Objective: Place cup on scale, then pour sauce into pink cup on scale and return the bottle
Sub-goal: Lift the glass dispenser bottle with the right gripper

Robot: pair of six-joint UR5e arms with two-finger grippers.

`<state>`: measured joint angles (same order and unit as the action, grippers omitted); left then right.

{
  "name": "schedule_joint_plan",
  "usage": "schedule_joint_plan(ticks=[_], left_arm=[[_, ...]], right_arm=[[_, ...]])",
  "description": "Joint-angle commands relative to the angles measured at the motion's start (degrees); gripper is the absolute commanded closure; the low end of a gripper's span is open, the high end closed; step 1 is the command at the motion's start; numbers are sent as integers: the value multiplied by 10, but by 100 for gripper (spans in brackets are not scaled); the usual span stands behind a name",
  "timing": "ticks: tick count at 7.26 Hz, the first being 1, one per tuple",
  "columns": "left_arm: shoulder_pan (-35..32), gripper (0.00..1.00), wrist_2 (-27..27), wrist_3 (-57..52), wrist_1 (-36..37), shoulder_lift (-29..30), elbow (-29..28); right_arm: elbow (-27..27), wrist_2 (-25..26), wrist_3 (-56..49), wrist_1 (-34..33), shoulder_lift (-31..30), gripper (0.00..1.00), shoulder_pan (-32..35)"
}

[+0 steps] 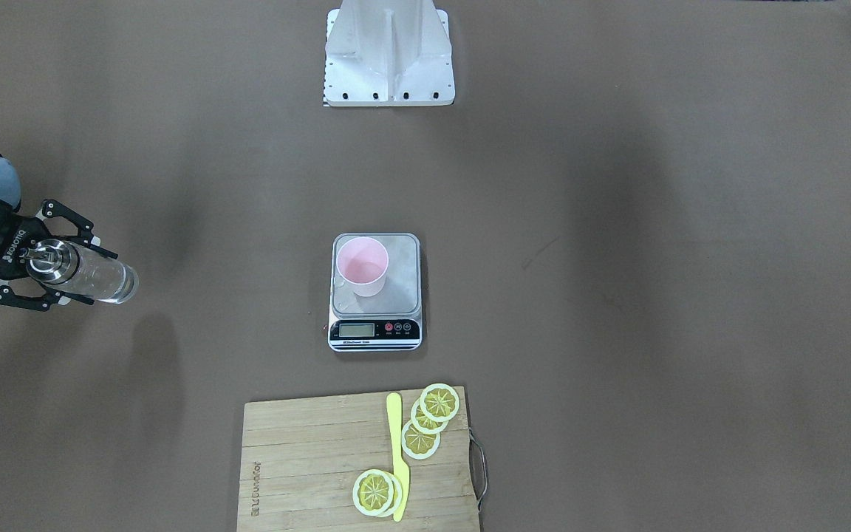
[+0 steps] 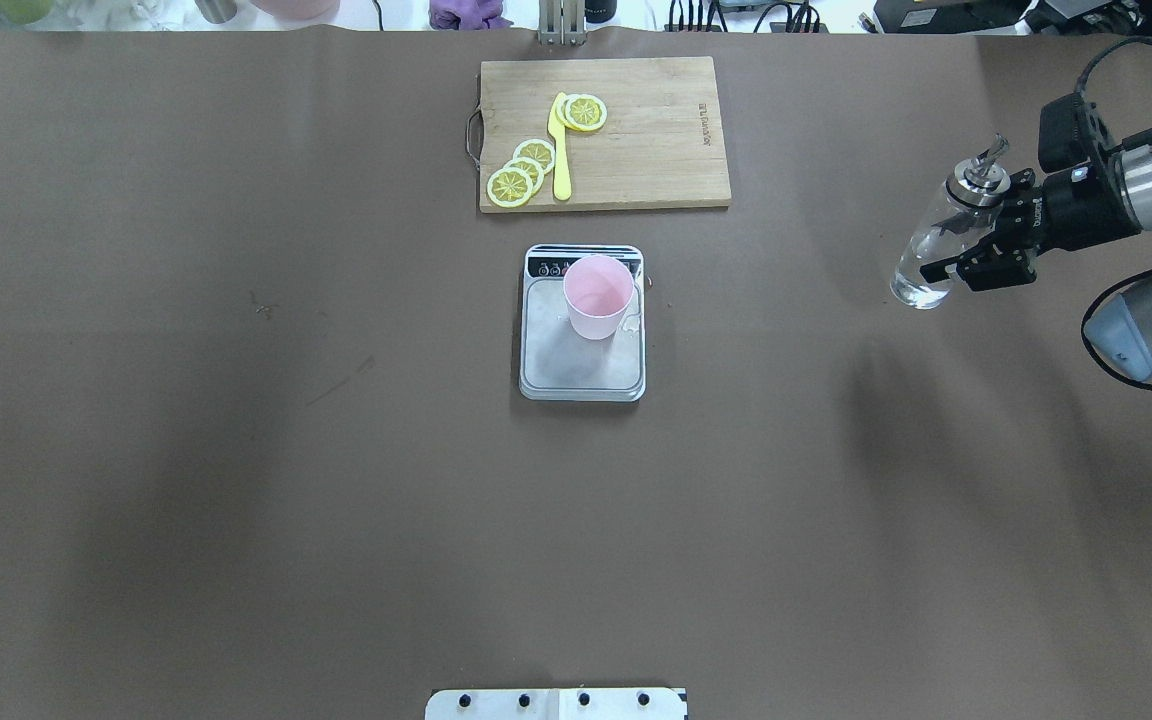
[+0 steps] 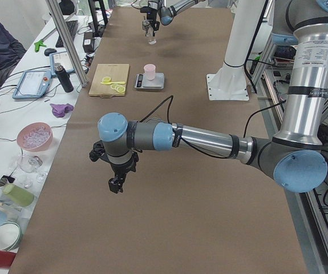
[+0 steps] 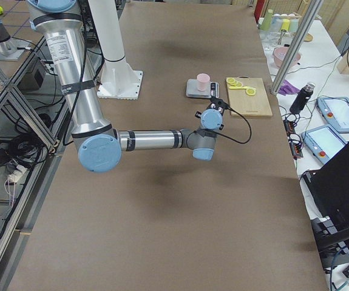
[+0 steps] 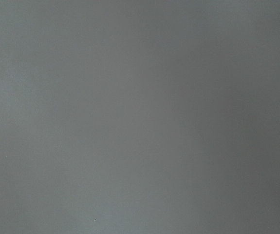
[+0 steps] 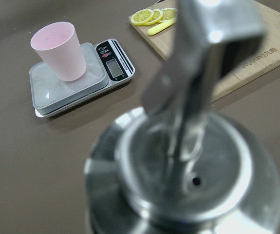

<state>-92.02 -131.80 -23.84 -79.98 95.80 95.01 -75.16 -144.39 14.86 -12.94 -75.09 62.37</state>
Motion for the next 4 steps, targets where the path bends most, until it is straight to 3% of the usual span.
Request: schedule_joint_plan(ticks=[1, 4], left_arm=[[0, 2, 0, -1, 0, 0, 0], [1, 2, 0, 0, 0, 0, 0]], right_arm=[[-8, 51, -8, -19, -1, 100, -7], [-10, 108, -73, -67, -2, 100, -20]])
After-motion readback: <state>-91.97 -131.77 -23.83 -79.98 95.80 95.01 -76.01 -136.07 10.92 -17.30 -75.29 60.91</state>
